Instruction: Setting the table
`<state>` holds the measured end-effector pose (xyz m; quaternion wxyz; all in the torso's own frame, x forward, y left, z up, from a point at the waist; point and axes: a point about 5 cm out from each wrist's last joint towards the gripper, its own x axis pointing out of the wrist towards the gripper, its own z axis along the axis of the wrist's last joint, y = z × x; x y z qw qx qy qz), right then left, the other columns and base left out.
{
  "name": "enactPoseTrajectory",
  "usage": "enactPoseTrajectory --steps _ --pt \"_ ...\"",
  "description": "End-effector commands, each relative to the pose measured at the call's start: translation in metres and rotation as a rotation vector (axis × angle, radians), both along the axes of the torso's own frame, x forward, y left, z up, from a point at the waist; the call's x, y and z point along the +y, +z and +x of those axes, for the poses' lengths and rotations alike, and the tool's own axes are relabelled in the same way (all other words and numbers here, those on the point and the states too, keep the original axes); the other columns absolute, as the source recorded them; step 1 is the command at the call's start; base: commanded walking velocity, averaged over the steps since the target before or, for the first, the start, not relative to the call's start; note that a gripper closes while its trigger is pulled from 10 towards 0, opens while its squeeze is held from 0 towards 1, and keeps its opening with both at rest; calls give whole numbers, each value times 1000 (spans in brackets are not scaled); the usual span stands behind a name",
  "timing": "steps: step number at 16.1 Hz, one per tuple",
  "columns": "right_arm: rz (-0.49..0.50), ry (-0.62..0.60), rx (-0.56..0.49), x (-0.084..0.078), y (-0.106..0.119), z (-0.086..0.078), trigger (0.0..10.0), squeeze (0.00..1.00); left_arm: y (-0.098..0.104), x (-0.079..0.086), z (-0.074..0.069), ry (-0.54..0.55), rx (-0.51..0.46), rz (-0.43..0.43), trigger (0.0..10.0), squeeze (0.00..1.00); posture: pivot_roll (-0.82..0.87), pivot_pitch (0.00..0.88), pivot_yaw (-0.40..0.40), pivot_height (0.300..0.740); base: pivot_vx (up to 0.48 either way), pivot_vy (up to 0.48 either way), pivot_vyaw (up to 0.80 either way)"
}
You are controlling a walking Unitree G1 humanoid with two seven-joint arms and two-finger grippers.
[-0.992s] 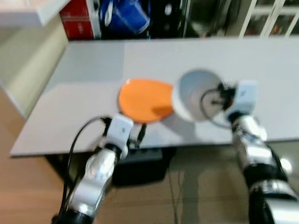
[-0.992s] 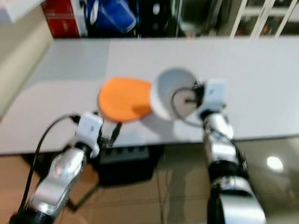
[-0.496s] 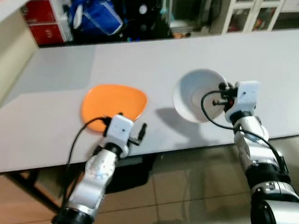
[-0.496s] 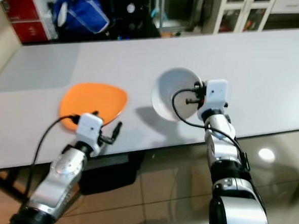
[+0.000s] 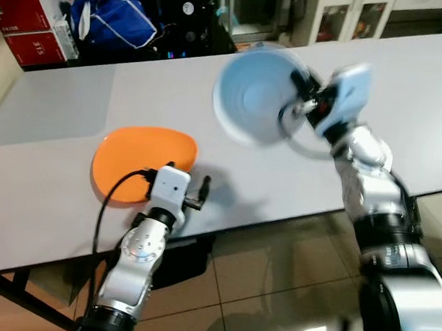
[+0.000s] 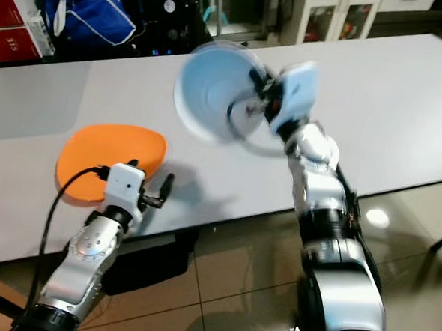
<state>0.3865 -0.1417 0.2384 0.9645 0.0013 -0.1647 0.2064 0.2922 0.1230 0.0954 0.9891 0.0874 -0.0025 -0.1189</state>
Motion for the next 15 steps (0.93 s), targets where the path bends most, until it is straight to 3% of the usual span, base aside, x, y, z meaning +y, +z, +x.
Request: enactPoseTrajectory --steps 1,4,8,11,15 --pt "78 -5 5 3 13 5 10000 0 0 3 -1 16 -2 -3 10000 0 28 8 61 740 0 0 0" --pt "111 -102 132 4 0 21 10000 0 1 1 0 18 -5 -9 10000 0 35 9 58 740 0 0 0" --pt "108 -158 318 8 -38 24 10000 0 2 2 0 23 -10 -11 10000 0 58 14 48 740 0 0 0" --pt "68 -226 403 5 -59 22 10000 0 2 6 -2 42 -10 -10 10000 0 80 18 39 740 0 0 0" --pt "-69 -337 515 -2 -84 17 10000 0 0 10 -6 74 -5 -10 10000 0 106 27 23 740 0 0 0"
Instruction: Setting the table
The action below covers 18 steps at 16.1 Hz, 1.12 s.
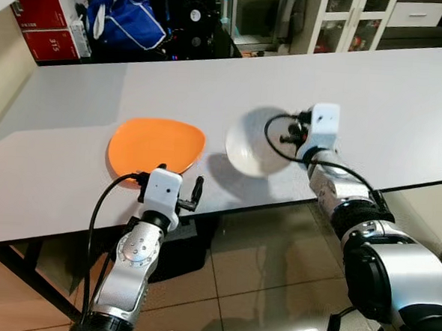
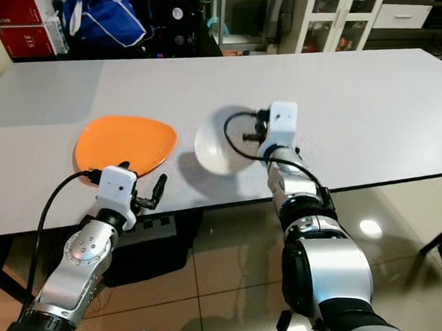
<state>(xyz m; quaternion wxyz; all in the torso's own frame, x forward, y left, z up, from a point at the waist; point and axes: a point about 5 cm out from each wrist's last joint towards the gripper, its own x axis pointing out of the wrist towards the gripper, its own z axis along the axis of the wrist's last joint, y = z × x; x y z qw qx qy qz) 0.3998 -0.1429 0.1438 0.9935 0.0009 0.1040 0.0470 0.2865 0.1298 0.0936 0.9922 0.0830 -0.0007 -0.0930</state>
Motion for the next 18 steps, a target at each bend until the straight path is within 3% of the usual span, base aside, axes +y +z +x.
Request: enactPoseTrajectory --steps 1,3,4,7,8,13,15,18 --pt "-19 -22 -7 -3 7 3 10000 0 2 3 -1 26 -4 -3 10000 0 108 29 20 740 0 0 0" --pt "-38 -38 25 -5 -2 0 10000 0 2 3 -2 31 -3 -7 10000 0 111 31 16 740 0 0 0" --pt "-29 -29 28 -4 -5 -1 10000 1000 2 3 -2 36 -1 -8 10000 0 113 33 13 740 0 0 0" --pt "-87 -32 34 -5 -7 -2 10000 1000 1 5 -2 62 1 4 10000 0 113 35 10 740 0 0 0" --pt "-102 -26 31 -5 -7 -2 10000 0 3 6 -1 67 4 -14 10000 0 113 35 10 740 0 0 0" --pt "-124 -13 -30 -10 0 -1 10000 0 7 5 2 65 -2 -28 10000 0 93 35 18 740 367 236 0" --pt "-117 16 -85 -9 12 3 10000 0 7 3 2 58 0 -32 10000 0 89 31 16 740 448 0 0" --pt "-126 29 -95 -12 10 1 10000 0 5 2 3 59 6 -33 10000 0 87 28 14 740 453 0 0"
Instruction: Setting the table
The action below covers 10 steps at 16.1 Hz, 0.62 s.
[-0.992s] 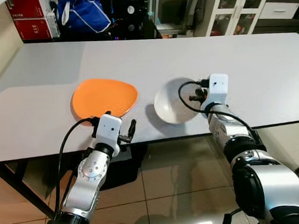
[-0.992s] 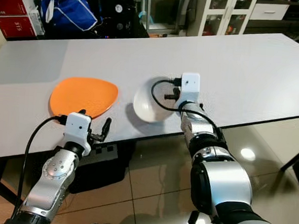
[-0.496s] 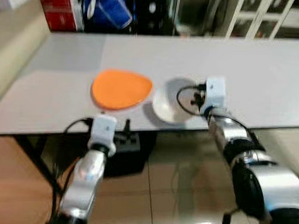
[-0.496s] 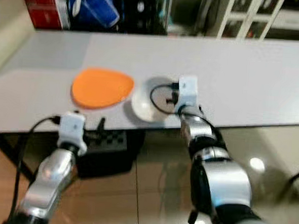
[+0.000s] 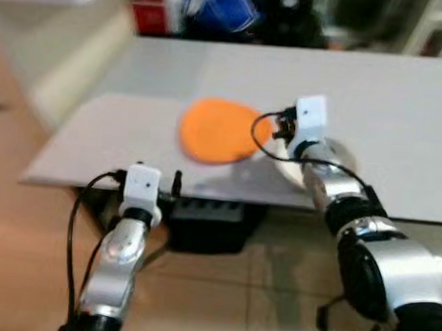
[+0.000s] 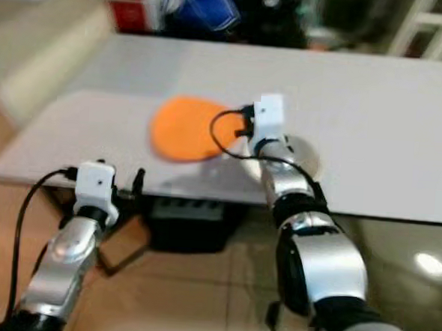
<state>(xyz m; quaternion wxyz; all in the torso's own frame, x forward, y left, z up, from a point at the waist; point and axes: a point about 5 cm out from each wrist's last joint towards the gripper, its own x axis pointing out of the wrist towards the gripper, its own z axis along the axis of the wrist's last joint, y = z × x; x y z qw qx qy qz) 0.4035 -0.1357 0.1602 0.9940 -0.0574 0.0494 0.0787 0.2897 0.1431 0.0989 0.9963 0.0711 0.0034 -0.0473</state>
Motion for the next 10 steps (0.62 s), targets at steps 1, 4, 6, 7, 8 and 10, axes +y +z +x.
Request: enactPoseTrajectory --steps 1,4,6,7,8,10 --pt "-19 -49 16 -21 -8 -3 10000 0 -1 -11 0 -34 8 -4 10000 0 87 26 13 740 450 0 0" --pt "-11 -46 9 -22 -9 -4 10000 0 1 -11 0 -31 -14 20 10000 0 83 24 15 740 150 0 0" --pt "-21 -34 -35 -20 -5 -4 10000 0 2 -10 1 -26 -24 26 10000 0 82 20 13 740 0 0 0" --pt "-33 -25 -64 -20 -1 -4 10000 0 2 -11 1 -25 -25 25 10000 0 81 19 12 740 0 0 0" --pt "-43 -21 -92 -20 3 -3 10000 0 2 -11 2 -25 -28 20 10000 0 80 18 12 740 0 0 0" --pt "-50 -19 -163 -20 13 -2 10000 0 3 -12 2 -23 -34 19 10000 0 77 17 9 740 0 0 0"
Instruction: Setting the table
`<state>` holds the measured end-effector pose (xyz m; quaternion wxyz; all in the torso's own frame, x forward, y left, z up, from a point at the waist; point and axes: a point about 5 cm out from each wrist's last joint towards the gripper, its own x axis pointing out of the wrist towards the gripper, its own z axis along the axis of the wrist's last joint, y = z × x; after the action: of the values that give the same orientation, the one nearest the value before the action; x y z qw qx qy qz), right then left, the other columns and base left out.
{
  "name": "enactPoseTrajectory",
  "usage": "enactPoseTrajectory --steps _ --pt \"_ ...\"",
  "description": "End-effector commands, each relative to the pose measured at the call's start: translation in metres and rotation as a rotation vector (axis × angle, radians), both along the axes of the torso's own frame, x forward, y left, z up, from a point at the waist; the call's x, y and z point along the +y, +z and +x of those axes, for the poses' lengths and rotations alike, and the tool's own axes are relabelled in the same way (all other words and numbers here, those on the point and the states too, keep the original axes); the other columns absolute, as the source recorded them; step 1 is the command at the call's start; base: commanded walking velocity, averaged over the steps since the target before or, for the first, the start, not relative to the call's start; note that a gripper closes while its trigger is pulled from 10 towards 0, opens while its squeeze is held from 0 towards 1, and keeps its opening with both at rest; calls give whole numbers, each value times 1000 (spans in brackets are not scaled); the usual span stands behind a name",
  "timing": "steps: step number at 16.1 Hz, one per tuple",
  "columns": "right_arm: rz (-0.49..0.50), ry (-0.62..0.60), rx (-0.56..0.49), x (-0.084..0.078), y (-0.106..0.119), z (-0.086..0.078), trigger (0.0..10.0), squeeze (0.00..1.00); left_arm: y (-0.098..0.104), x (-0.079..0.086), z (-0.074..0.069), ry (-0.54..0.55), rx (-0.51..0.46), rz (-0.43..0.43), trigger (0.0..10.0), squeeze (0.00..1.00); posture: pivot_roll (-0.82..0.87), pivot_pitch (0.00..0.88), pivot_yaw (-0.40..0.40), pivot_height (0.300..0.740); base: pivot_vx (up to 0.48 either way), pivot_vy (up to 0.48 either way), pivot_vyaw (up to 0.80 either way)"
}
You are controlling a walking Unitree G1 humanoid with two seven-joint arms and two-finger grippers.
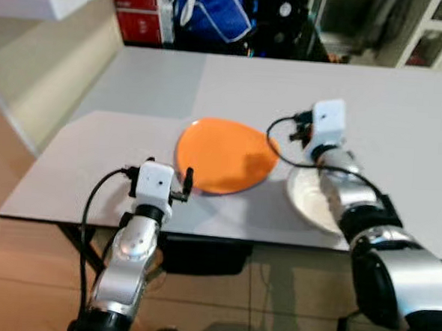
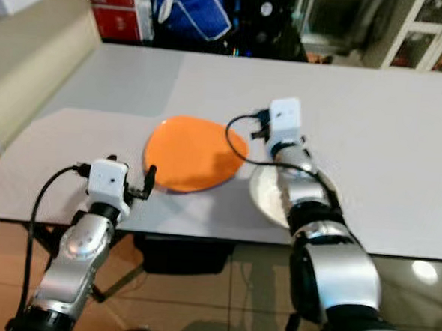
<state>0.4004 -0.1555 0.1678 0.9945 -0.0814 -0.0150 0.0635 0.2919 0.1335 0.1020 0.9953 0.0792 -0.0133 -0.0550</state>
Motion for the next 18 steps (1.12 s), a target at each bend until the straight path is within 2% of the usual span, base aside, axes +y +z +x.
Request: enactPoseTrajectory --steps 1,3,5,9,10,11,13,14,15,18 --pt "16 6 -89 -1 17 2 10000 0 0 -2 0 -1 -7 4 10000 0 76 17 9 740 0 0 0" --pt "28 26 -200 0 36 2 10000 0 3 -1 1 6 -26 -17 10000 0 71 18 9 740 0 0 0" --pt "46 27 -269 -6 46 0 10000 0 4 -1 3 6 -30 -31 10000 0 63 16 10 740 0 0 0" --pt "134 -78 -316 -35 51 -4 10000 0 1 5 7 29 -13 -20 10000 0 52 15 17 740 0 0 0" --pt "145 -93 -326 -38 53 -5 10000 0 2 5 7 28 -14 -19 10000 0 52 15 17 740 0 0 0" --pt "171 -127 -355 -49 59 -6 10000 0 1 6 8 21 -11 -10 10000 0 47 14 20 740 0 0 0" --pt "195 -185 -349 -65 57 -8 10000 0 0 5 8 6 -8 -9 10000 0 45 14 22 740 0 0 0" --pt "210 -237 -329 -78 53 -11 10000 0 0 4 7 1 -8 -7 10000 0 44 13 23 740 0 0 0" --pt "211 -310 -297 -100 43 -17 10000 0 -2 7 5 5 -5 -6 10000 0 45 15 24 740 0 0 0" --pt "168 -428 -227 -132 21 -31 10000 0 -4 10 3 6 1 0 10000 0 43 12 23 740 0 0 0"
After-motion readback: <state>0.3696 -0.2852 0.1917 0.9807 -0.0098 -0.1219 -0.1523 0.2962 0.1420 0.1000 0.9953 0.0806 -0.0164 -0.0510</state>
